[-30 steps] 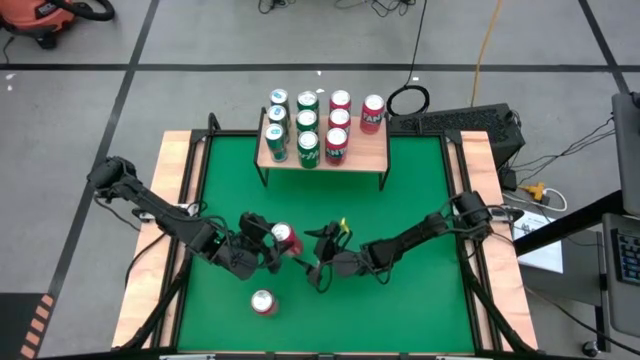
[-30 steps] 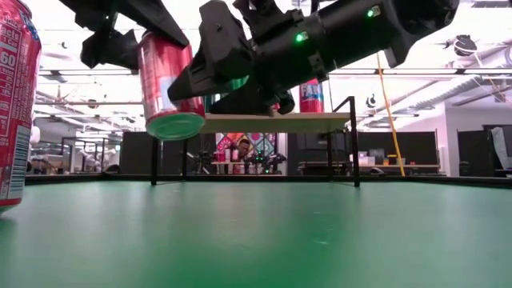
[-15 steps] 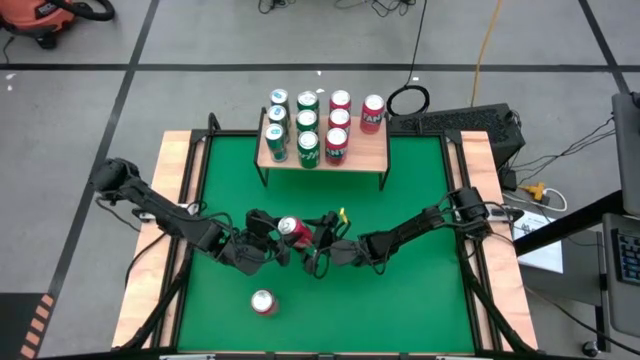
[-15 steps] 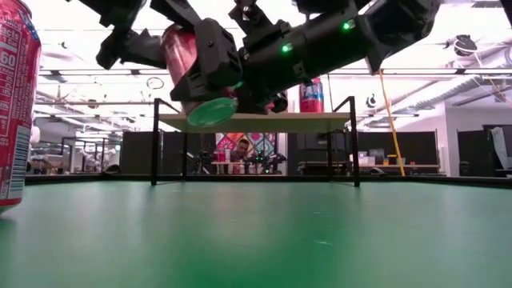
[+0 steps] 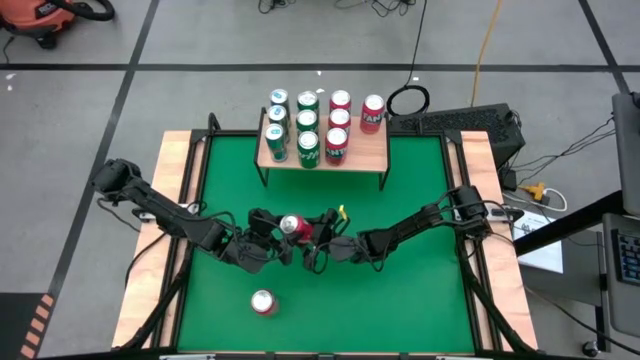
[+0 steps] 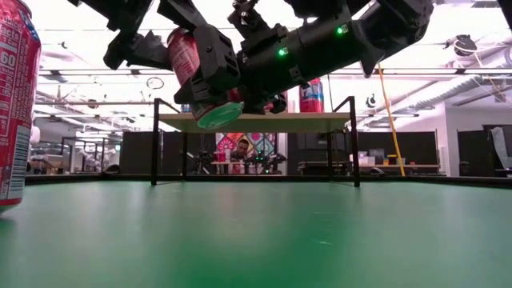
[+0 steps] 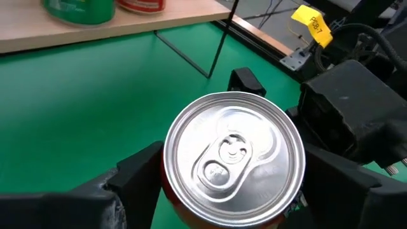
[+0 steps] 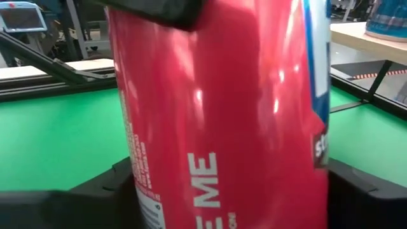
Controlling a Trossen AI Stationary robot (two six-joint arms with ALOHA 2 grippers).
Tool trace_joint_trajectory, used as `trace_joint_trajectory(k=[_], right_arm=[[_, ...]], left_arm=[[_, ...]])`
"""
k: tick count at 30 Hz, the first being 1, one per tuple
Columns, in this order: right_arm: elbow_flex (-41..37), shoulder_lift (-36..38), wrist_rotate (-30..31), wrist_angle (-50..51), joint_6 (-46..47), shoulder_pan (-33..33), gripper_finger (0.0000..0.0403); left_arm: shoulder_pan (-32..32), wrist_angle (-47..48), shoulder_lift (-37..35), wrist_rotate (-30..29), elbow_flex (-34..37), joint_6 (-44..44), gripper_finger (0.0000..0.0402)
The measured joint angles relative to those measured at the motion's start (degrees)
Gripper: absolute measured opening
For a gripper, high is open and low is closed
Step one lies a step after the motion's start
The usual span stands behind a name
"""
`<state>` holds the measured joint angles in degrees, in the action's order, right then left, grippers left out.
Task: Place canned beverage on shelf
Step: Put the orange soda can on the shelf aligned with the other orange soda can
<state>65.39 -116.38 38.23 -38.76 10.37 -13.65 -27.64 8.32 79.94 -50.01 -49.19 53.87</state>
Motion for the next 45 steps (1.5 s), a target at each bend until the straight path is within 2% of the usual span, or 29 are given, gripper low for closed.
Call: trace_joint_trajectory(k=[12,24,28,37,41,45], right_arm=[[0.0,0.0,-4.7,0.2,-0.3,0.3,0.0295],[0.0,1.5,-14.9,4.7,0.6,0.2,0.0294],[0.0,2.7,-21.0,6.2,1.4,0.2,0.0294],[0.0,5.3,-41.5,11.1,-2.7,2.2,0.0294],[-1.9,5.3,-48.1,6.6,-4.8,3.8,0.0294],[-6.6,5.3,-53.1,-3.4,-7.4,4.8,0.0294]], left_arm=[[-1.0,-2.0,-0.1,0.8,0.0,-6.7,0.0395],[-3.3,-2.2,-3.2,0.4,-0.1,-12.7,0.0400],[-4.3,-2.1,-4.4,0.3,-0.1,-15.6,0.0400],[-8.9,-4.0,-5.5,-1.4,-0.1,-27.4,0.0400],[-11.5,-4.2,-5.1,-1.5,-0.1,-30.5,0.0400],[-13.3,-4.2,-4.6,-2.0,-0.1,-30.3,0.0400]])
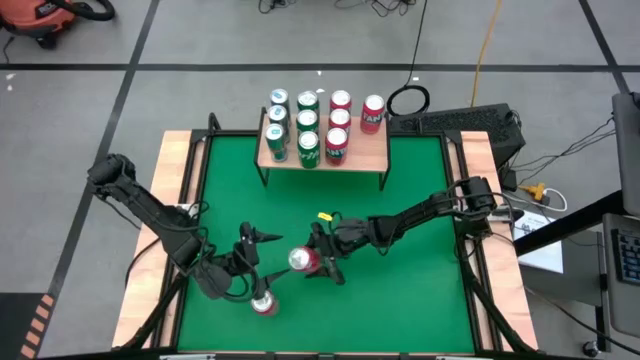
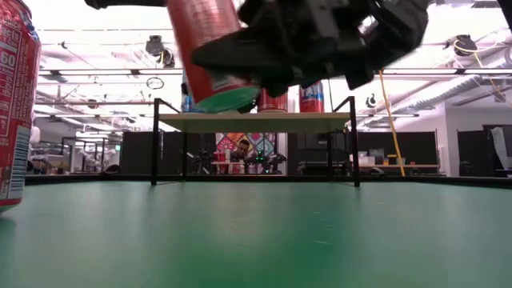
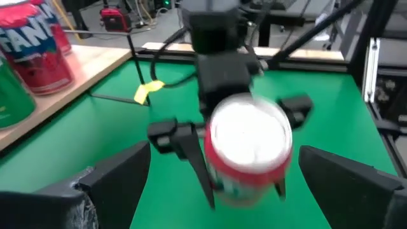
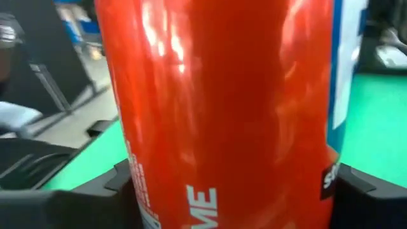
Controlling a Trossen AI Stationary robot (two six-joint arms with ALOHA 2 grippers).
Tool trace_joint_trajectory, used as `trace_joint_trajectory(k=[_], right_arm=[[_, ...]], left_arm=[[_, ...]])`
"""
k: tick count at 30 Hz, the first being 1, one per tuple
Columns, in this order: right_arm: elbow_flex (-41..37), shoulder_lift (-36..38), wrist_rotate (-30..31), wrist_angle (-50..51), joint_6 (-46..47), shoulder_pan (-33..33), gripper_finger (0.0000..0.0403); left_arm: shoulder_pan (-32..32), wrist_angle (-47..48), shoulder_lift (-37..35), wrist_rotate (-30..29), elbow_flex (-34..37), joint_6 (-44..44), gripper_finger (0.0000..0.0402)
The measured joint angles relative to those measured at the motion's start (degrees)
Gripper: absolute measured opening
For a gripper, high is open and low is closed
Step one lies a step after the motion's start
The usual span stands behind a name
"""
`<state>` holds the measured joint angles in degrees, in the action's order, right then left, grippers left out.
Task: Place canned beverage on shelf
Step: Put the orange soda can on the shelf aligned with the other orange soda can
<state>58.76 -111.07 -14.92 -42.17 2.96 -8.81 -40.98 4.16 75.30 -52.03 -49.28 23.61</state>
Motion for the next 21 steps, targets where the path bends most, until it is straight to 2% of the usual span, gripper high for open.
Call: trace_joint_trajectory(k=[6,9,14,21], right_arm=[[-8.1,0.0,-2.5,-18.9,-0.9,0.5,0.0294],[-9.8,-0.4,-6.0,-25.3,-1.6,-0.3,0.0294],[-10.0,-0.6,-8.0,-26.8,-5.9,-1.9,0.0293],[-9.9,-0.7,-6.1,-29.2,-8.4,-3.0,0.0294]], left_arm=[[-1.1,-1.8,2.7,-0.6,0.0,-0.2,0.0400],[-0.5,-4.7,4.8,-0.7,0.1,-1.5,0.0400],[0.4,-13.4,8.3,0.0,0.1,-7.8,0.0400],[2.2,-22.7,11.6,7.6,0.1,-12.5,0.0400]])
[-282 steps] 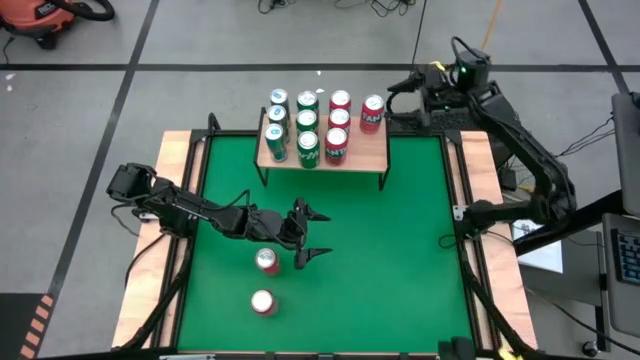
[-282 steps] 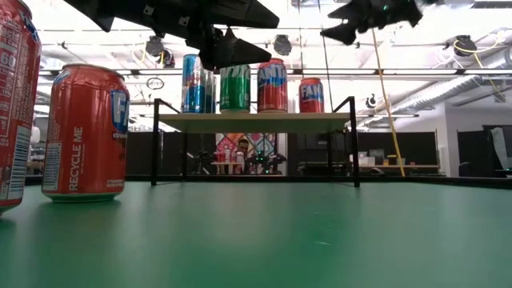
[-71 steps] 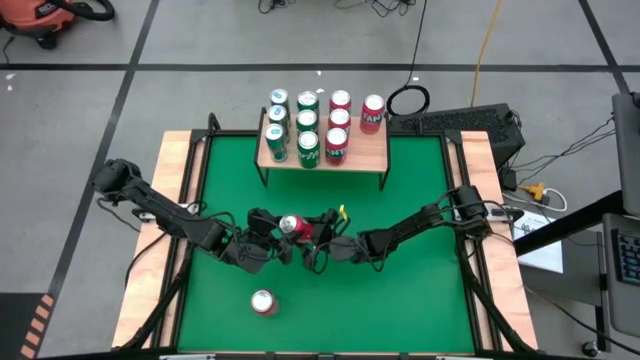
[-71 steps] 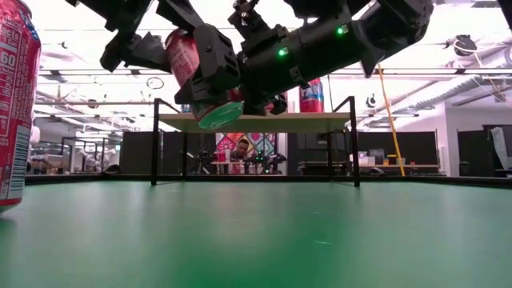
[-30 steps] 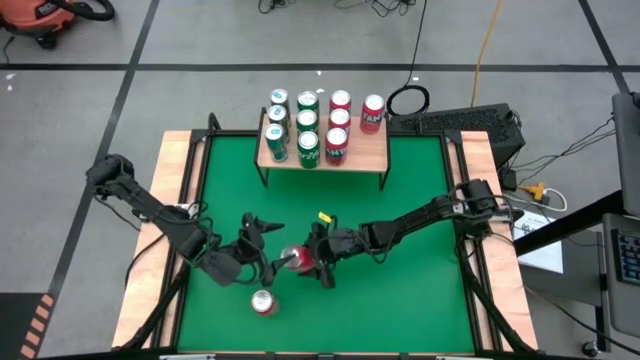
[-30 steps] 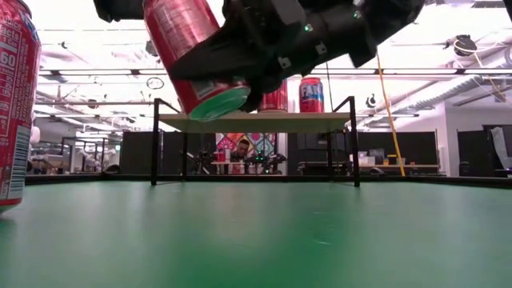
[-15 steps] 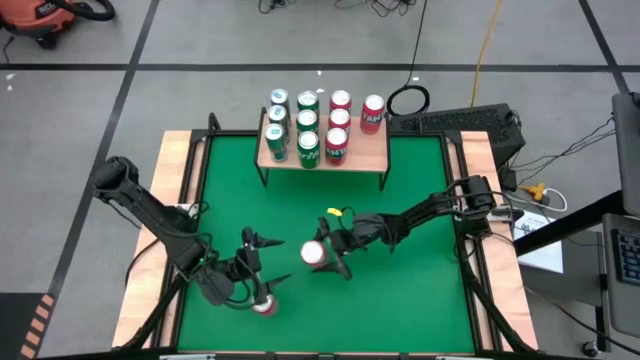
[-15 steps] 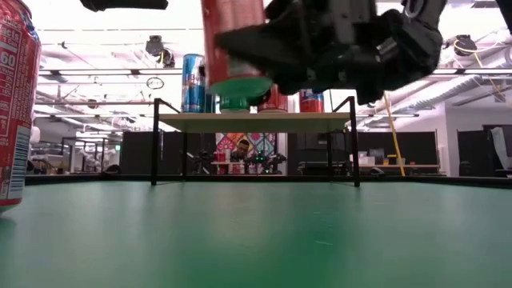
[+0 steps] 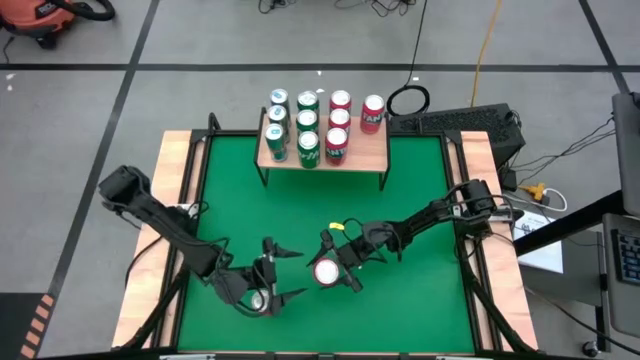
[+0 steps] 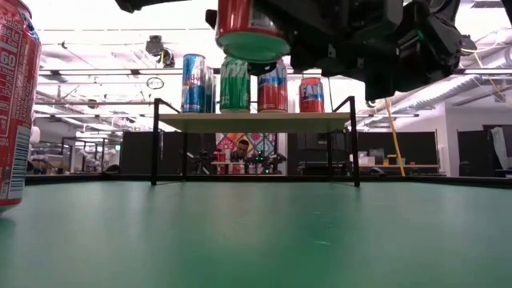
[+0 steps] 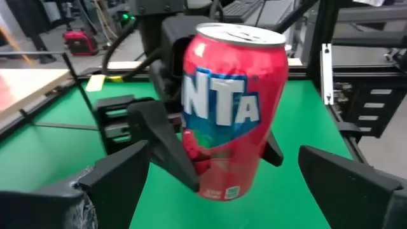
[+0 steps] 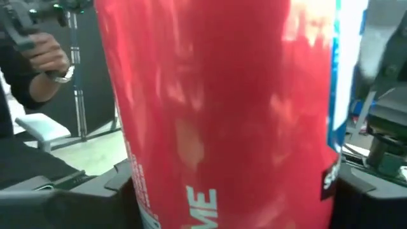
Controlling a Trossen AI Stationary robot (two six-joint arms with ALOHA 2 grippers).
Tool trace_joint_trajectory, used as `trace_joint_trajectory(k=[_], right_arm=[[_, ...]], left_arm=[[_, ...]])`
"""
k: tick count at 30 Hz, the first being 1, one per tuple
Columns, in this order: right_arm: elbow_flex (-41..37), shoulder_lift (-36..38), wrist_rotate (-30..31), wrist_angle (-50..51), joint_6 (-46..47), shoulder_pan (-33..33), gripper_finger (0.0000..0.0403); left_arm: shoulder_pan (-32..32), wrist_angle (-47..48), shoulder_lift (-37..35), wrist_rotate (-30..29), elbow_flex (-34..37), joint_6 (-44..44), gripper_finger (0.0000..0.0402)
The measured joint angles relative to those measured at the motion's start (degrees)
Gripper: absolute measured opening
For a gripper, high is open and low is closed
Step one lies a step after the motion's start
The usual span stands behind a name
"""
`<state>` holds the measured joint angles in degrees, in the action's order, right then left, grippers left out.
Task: Place canned beverage on shelf
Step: Put the orange soda can on the shelf aligned with the other orange soda can
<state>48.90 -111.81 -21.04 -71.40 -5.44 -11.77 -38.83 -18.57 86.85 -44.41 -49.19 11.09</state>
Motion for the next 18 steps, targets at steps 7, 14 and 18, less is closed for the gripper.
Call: trace_joint_trajectory(k=[7,14,18], right_arm=[[0.3,0.0,4.2,-0.2,-0.9,0.0,0.0294],[0.3,0.0,4.7,0.0,-1.7,0.0,0.0294],[0.3,0.0,4.3,0.2,-2.0,0.0,0.0294]], left_arm=[[2.4,-4.8,3.2,1.0,0.0,-2.3,0.0400],[4.7,-11.3,5.2,6.8,0.0,-7.0,0.0399],[6.2,-12.5,5.8,10.3,0.0,-7.0,0.0382]])
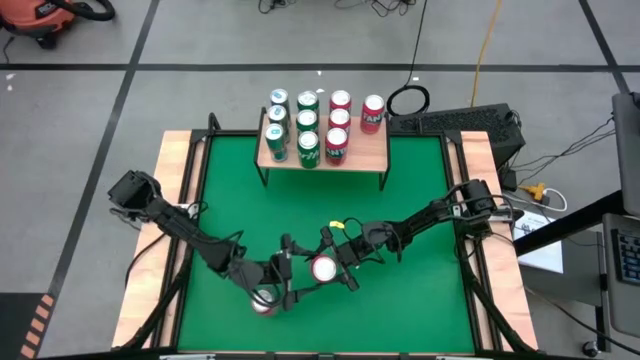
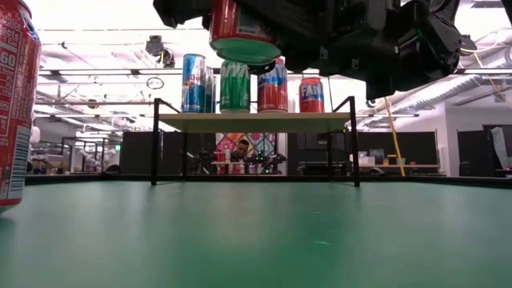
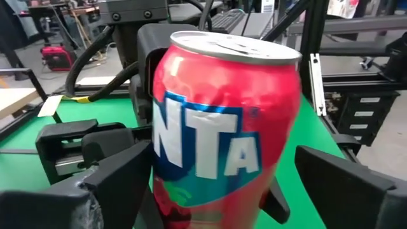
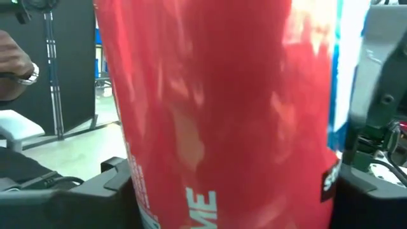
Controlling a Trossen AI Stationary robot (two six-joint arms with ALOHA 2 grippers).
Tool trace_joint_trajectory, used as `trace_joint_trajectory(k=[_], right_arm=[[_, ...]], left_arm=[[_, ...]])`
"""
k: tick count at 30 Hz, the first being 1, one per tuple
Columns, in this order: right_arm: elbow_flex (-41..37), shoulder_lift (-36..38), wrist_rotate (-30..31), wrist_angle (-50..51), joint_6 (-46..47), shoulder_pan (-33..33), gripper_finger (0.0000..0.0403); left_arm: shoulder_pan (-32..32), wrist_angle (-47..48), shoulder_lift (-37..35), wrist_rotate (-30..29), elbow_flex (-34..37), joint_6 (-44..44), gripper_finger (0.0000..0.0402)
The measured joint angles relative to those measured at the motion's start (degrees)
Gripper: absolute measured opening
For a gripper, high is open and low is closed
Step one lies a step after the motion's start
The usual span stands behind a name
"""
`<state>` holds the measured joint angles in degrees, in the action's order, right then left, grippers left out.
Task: Place canned beverage on shelf
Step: Put the orange soda can on the shelf aligned with the other orange soda can
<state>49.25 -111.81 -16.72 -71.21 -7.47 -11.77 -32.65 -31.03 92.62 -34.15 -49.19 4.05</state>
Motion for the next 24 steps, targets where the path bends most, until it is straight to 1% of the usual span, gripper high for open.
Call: trace_joint_trajectory(k=[10,14,17,19,22,24], right_arm=[[0.0,0.0,-0.1,-0.1,-0.3,0.0,0.0304],[0.0,0.0,0.0,0.0,-0.3,0.0,0.0305],[0.0,0.0,0.0,0.2,0.4,0.0,0.0305],[0.0,0.0,-0.1,0.3,0.8,0.0,0.0305],[0.0,0.0,-0.3,1.2,0.7,0.0,0.0306],[0.0,-0.1,0.0,1.1,1.0,0.0,0.0304]], left_arm=[[0.9,0.4,0.0,0.8,0.0,-1.5,0.0302],[0.9,0.5,0.0,0.8,0.0,-1.5,0.0283],[0.9,0.6,0.0,1.0,0.0,-1.2,0.0281],[0.9,0.9,0.2,1.3,0.0,0.1,0.0287],[1.1,0.6,1.5,1.1,0.0,1.0,0.0309],[1.3,0.3,2.4,0.6,0.0,-0.1,0.0329]])
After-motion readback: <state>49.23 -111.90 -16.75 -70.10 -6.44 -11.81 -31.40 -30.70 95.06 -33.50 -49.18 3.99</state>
